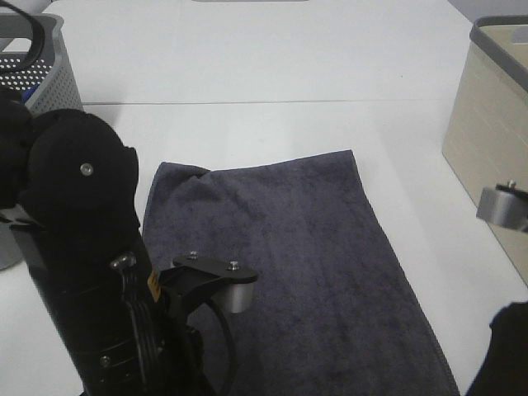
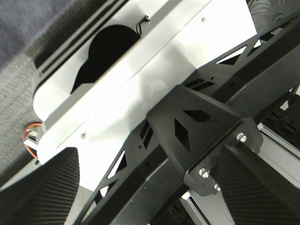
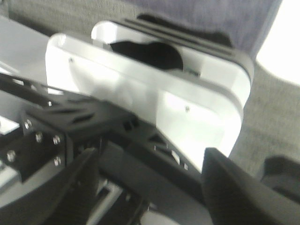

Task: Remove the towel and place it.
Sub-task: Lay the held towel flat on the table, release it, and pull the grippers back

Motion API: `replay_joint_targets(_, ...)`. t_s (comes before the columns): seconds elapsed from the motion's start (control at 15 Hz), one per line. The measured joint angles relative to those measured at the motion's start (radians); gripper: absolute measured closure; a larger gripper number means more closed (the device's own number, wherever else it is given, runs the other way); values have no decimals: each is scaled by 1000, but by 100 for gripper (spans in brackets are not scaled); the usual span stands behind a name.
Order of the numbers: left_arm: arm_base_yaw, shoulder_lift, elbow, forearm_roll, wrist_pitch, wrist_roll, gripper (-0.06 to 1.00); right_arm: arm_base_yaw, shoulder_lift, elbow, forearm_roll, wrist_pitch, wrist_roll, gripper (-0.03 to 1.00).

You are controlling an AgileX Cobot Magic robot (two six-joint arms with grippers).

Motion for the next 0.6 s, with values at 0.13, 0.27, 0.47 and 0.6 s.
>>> replay_joint_targets(0.13, 26, 0, -48, 56, 19, -1, 19, 0, 1, -73, -47, -42, 36, 34)
replay_joint_targets(0.27, 119, 0, -96, 110, 19, -2, 19, 0, 31, -171, -140, -56, 61, 34)
replay_joint_targets(0.47, 285, 3, -137, 150, 18, 35, 19, -1, 130, -312, -193, -56, 59, 34)
replay_joint_targets(0.6, 421, 4, -202, 166, -7, 79, 19, -1, 286, -468, -185, -56, 21, 34)
